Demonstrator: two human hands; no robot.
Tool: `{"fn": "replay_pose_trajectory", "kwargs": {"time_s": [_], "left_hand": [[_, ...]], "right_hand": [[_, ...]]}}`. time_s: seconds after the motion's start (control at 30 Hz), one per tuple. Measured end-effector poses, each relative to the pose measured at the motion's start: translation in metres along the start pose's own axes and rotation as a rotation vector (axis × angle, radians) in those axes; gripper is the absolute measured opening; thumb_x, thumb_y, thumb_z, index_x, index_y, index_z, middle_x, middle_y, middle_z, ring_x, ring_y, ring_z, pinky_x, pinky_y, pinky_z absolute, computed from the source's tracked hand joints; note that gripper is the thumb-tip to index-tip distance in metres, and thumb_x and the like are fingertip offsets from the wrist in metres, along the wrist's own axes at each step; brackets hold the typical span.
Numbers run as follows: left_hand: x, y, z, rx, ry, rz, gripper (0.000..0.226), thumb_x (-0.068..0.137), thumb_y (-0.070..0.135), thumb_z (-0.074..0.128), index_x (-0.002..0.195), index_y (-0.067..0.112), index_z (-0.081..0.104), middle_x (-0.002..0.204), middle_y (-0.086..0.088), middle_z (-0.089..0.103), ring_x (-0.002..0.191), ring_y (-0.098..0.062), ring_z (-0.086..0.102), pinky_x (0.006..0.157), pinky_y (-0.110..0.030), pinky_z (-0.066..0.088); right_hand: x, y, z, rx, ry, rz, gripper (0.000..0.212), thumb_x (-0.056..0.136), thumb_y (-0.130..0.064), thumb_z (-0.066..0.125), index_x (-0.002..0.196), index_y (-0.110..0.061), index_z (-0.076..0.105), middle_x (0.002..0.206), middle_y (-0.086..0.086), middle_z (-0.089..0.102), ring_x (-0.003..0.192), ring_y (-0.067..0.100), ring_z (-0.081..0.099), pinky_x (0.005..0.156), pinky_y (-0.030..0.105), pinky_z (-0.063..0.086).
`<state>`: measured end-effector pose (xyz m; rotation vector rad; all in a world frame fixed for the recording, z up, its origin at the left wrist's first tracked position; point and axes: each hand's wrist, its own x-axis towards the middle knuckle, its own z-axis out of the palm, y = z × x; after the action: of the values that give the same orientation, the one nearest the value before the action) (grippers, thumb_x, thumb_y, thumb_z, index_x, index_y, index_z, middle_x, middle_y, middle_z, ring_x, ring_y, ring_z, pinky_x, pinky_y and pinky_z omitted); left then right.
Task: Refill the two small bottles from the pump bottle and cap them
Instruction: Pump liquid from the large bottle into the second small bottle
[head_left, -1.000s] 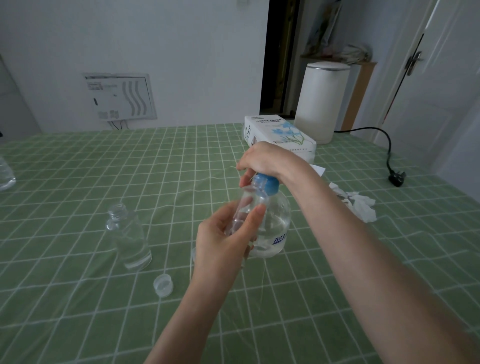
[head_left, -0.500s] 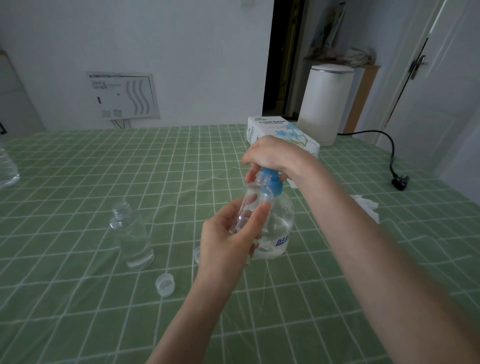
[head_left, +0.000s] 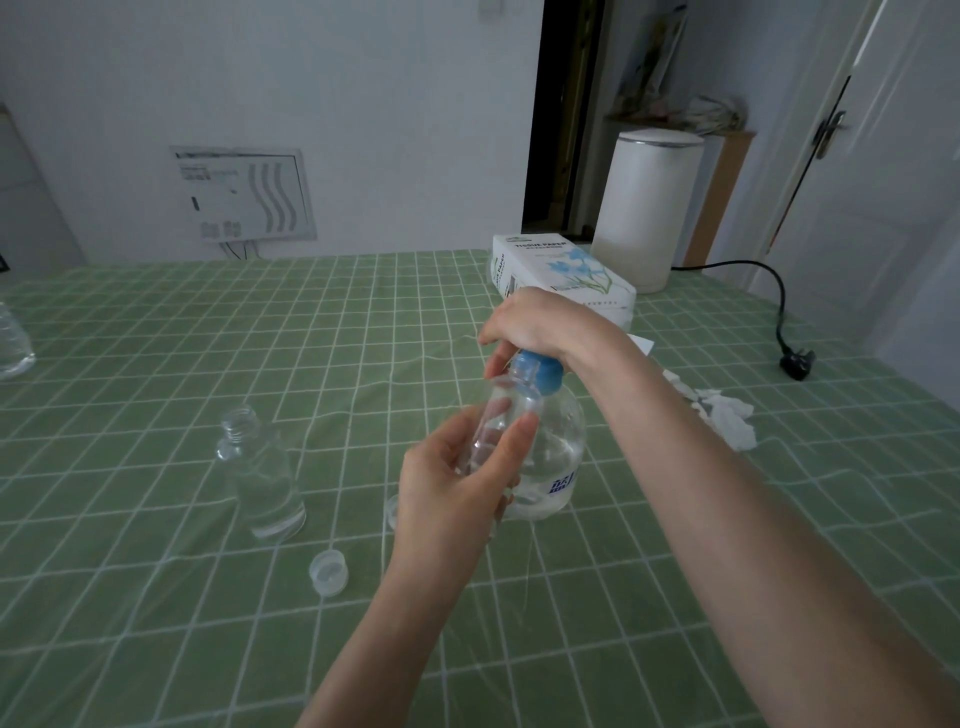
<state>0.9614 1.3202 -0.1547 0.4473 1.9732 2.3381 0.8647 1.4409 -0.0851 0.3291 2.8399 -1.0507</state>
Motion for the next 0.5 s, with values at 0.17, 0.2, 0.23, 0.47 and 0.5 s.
{"fn": "replay_pose_trajectory", "kwargs": {"time_s": [0.17, 0.2, 0.23, 0.47, 0.5], "left_hand": [[0.0019, 0.0010, 0.0012, -0.025, 0.016, -0.005, 0.029, 0.060, 0.051, 0.064, 0.082, 0.033, 0.071, 0.050, 0.010, 0.062, 0.040, 0.000, 0.049, 0.036, -0.013, 0.036], [0.0024, 0.0010, 0.0015, -0.030, 0.019, -0.007, 0.031, 0.059, 0.051, 0.064, 0.084, 0.033, 0.070, 0.051, 0.010, 0.062, 0.040, 0.000, 0.049, 0.036, -0.012, 0.036], [0.0026, 0.0010, 0.0017, -0.035, 0.022, -0.009, 0.033, 0.059, 0.051, 0.065, 0.085, 0.032, 0.070, 0.051, 0.010, 0.062, 0.039, 0.000, 0.049, 0.036, -0.012, 0.036], [0.0026, 0.0024, 0.0012, -0.032, 0.009, 0.003, 0.028, 0.059, 0.051, 0.064, 0.080, 0.035, 0.071, 0.051, 0.011, 0.063, 0.039, 0.001, 0.049, 0.037, -0.011, 0.036], [0.0024, 0.0026, 0.0012, -0.032, 0.006, 0.002, 0.026, 0.059, 0.051, 0.064, 0.079, 0.036, 0.071, 0.052, 0.010, 0.063, 0.039, 0.001, 0.049, 0.037, -0.011, 0.037]], "right_hand": [[-0.0034, -0.0045, -0.0053, 0.001, 0.057, -0.019, 0.032, 0.094, -0.021, 0.052, 0.121, -0.008, 0.061, 0.109, 0.012, 0.074, 0.093, 0.021, 0.064, 0.075, 0.031, 0.047], [-0.0039, -0.0057, -0.0068, -0.005, 0.068, -0.020, 0.030, 0.094, -0.022, 0.051, 0.120, -0.010, 0.061, 0.107, 0.009, 0.074, 0.086, 0.018, 0.062, 0.065, 0.028, 0.044], [-0.0040, -0.0067, -0.0080, -0.010, 0.074, -0.018, 0.029, 0.094, -0.023, 0.051, 0.119, -0.012, 0.060, 0.105, 0.007, 0.075, 0.078, 0.015, 0.060, 0.059, 0.026, 0.039], [-0.0059, -0.0078, -0.0065, 0.003, 0.030, -0.003, 0.034, 0.095, -0.022, 0.051, 0.125, -0.008, 0.058, 0.111, 0.011, 0.073, 0.109, 0.025, 0.063, 0.058, 0.026, 0.036], [-0.0059, -0.0074, -0.0064, 0.006, 0.027, -0.002, 0.034, 0.095, -0.021, 0.051, 0.126, -0.008, 0.058, 0.111, 0.012, 0.072, 0.112, 0.026, 0.063, 0.058, 0.026, 0.036]]}}
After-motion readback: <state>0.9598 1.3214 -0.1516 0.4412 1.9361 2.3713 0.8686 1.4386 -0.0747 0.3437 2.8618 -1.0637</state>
